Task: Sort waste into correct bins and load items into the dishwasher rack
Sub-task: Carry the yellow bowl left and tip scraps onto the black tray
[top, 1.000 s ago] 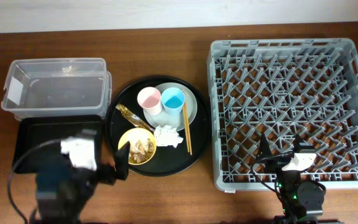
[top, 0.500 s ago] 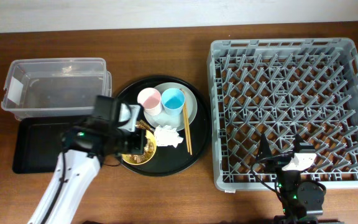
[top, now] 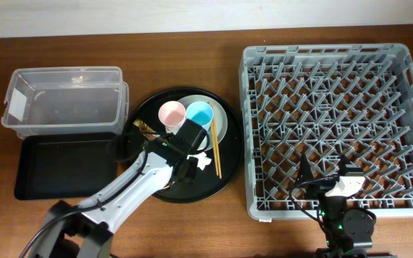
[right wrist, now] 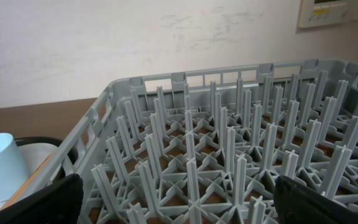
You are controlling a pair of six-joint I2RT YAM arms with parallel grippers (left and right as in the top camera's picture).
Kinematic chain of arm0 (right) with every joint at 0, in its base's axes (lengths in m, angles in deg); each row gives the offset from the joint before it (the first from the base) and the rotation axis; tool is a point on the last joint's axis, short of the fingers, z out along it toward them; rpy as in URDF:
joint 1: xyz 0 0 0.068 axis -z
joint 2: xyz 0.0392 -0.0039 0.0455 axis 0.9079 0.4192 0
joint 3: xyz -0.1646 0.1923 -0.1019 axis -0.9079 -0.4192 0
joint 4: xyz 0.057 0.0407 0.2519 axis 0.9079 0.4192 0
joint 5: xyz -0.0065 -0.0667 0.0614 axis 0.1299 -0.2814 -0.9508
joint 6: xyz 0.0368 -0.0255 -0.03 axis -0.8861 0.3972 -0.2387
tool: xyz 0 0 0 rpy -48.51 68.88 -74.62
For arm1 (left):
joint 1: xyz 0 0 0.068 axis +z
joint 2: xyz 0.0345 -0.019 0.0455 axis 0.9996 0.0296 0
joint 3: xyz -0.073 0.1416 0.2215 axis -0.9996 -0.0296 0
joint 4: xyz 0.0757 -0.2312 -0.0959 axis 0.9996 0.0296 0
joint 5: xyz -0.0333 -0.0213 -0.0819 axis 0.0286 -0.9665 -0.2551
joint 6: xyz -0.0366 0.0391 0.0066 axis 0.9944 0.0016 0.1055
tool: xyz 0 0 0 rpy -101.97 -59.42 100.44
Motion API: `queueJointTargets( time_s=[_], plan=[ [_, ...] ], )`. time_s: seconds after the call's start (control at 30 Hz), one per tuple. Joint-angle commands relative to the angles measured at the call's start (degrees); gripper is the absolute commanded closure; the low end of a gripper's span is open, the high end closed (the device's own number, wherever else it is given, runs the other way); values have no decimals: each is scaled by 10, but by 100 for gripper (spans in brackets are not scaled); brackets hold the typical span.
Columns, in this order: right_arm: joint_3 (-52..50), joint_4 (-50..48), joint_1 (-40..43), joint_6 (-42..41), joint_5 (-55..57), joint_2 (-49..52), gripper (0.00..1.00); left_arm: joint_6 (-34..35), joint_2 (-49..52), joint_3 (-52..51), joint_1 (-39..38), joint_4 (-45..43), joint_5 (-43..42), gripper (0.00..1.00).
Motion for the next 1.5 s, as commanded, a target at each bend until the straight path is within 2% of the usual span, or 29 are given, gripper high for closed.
queueJointTargets(
  time_s=[0.0, 0.23, 0.4, 0.53, 0.6, 0.7, 0.77, 0.87, 0.93, 1.07, 1.13, 1.2, 1.27, 1.33, 1.47],
  plan=[
    [-5, 2, 3, 3, 1, -4, 2, 4, 7, 7, -3, -7, 10, 85],
    [-5, 2, 3, 3, 1, -4, 2, 24, 13, 3, -6, -13, 10, 88],
    [-5, 2, 4, 3, 1, -4, 2, 24, 52, 3, -6, -13, 10, 89],
    [-5, 2, 3, 3, 1, -4, 2, 23, 52, 5, -5, -19, 10, 100],
    [-5, 2, 3, 3, 1, -4, 2, 23, 51, 11, -5, -17, 10, 100],
    [-5, 2, 3, 3, 1, -4, 2, 17, 35, 52, -2, 33, 17, 100],
    [-5, 2, 3, 3, 1, -4, 2, -14, 17, 96, 15, 79, 14, 100],
    [-5, 2, 3, 3, 1, -4, 2, -30, -12, 150, 61, 139, 14, 100],
    [-5, 2, 4, 3, 1, -4, 2, -32, -30, 156, 107, 148, 7, 100],
    [-5, 2, 3, 3, 1, -4, 1, -103, -47, 156, 268, 151, -174, 100],
    [-5, 2, 3, 3, 1, -4, 2, -128, -47, 156, 322, 151, -234, 100],
    [-5, 2, 3, 3, 1, -4, 2, -168, -47, 153, 409, 157, -339, 100],
    [-5, 2, 3, 3, 1, -4, 2, -184, -47, 141, 470, 152, -389, 100],
    [-5, 2, 4, 3, 1, -4, 2, -189, -47, 106, 531, 117, -445, 100],
    [-5, 2, 3, 3, 1, -4, 2, -205, -47, 5, 639, 5, -611, 100]
  ],
)
